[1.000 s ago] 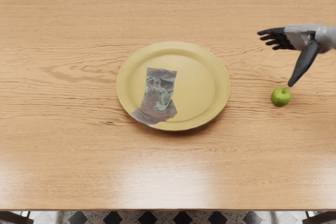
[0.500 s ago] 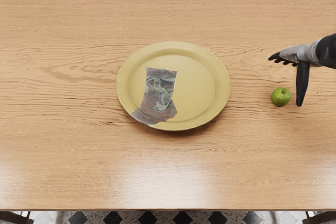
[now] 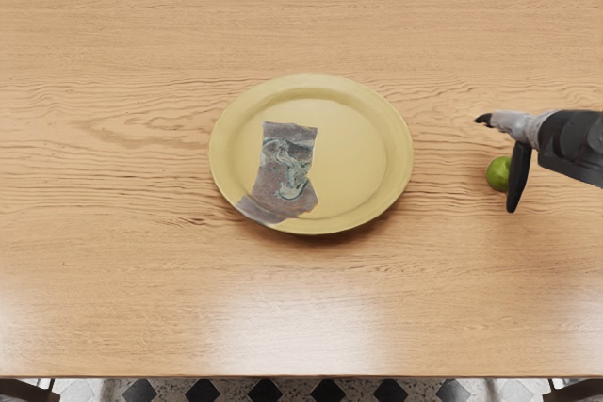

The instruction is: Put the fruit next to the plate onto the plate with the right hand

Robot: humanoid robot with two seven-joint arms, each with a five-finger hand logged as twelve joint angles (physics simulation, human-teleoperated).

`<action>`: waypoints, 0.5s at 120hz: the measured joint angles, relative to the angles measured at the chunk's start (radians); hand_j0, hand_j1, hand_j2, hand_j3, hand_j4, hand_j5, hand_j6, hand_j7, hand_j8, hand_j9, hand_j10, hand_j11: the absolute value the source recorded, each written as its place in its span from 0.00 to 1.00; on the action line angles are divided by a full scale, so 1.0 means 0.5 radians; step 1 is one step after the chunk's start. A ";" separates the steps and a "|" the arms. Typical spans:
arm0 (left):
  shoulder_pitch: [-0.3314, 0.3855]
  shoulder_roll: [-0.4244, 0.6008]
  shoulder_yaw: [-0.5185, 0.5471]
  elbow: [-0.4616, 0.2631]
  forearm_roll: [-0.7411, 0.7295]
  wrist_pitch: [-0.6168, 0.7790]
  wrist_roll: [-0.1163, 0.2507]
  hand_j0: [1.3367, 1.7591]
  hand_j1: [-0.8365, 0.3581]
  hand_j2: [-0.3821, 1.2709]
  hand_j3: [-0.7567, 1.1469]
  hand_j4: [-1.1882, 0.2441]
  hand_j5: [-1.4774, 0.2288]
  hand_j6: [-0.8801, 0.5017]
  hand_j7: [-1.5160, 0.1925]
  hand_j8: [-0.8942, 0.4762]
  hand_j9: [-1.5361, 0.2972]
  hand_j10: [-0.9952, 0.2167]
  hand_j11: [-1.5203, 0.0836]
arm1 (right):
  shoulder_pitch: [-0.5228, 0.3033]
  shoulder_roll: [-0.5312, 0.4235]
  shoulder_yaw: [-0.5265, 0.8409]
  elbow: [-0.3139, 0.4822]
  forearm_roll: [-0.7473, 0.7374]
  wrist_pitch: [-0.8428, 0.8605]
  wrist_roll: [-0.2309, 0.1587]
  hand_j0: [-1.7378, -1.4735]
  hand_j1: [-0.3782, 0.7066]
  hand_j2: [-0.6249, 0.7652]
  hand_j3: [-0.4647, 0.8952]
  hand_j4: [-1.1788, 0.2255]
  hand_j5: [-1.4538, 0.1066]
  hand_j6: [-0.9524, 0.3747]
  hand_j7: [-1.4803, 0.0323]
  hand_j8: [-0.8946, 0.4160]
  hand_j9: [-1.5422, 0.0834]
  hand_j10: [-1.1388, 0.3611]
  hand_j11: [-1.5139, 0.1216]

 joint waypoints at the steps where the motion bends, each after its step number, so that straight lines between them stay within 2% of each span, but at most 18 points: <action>1: 0.000 0.000 0.000 0.000 0.000 0.000 0.000 0.76 0.99 0.23 0.40 0.83 0.87 0.64 0.89 0.65 0.84 0.82 0.95 | -0.003 0.001 -0.002 0.000 -0.001 -0.010 0.000 0.30 0.05 0.45 0.34 0.82 0.91 0.70 0.96 0.66 0.93 0.74 0.91; 48: 0.000 0.000 0.000 0.000 0.000 0.000 0.000 0.76 0.99 0.23 0.40 0.83 0.87 0.64 0.89 0.65 0.84 0.82 0.95 | -0.095 0.065 -0.063 0.001 -0.025 -0.300 0.000 0.30 0.05 0.45 0.34 0.82 0.91 0.69 0.96 0.66 0.93 0.74 0.91; 60: 0.000 0.000 0.000 0.000 0.000 0.000 0.000 0.76 0.99 0.23 0.40 0.83 0.87 0.64 0.89 0.65 0.84 0.82 0.95 | -0.111 0.091 -0.070 0.004 -0.028 -0.346 0.000 0.30 0.14 0.44 0.34 0.76 0.85 0.64 0.89 0.60 0.87 0.69 0.84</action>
